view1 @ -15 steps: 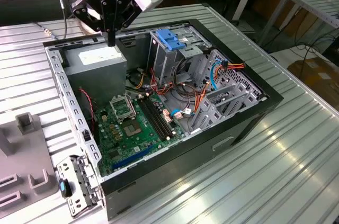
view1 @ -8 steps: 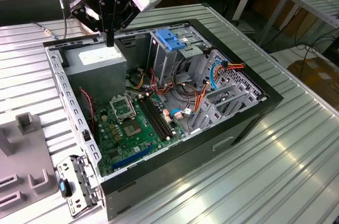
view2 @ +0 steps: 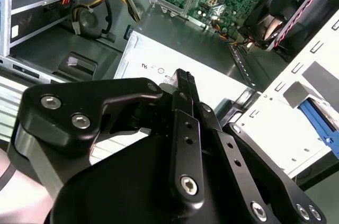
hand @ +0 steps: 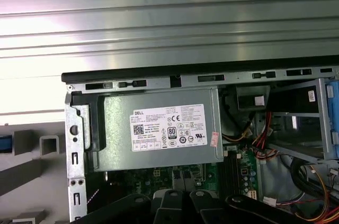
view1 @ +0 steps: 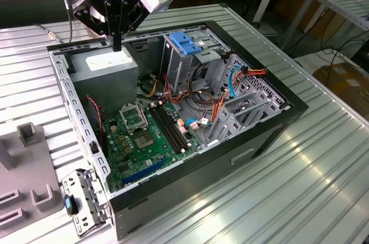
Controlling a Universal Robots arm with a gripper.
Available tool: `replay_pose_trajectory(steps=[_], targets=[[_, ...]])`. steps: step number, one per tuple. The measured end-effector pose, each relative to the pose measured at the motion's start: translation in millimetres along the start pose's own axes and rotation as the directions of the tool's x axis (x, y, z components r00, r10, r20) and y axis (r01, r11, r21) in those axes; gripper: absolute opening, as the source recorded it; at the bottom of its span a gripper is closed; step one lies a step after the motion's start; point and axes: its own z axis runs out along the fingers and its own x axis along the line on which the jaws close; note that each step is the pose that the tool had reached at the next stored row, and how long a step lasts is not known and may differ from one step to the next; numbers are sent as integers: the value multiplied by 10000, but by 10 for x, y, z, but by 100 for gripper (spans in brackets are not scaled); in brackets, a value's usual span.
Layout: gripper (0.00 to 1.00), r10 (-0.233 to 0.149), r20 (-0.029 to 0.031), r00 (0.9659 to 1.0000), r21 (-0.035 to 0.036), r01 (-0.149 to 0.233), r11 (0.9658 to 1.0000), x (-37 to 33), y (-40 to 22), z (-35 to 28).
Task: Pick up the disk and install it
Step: 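Reach for the disk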
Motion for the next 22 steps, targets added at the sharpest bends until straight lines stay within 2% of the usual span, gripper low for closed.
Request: replay_pose_trajectory(steps=[22], targets=[[11, 0, 0, 10000, 1, 0, 10000, 105, -8, -3]])
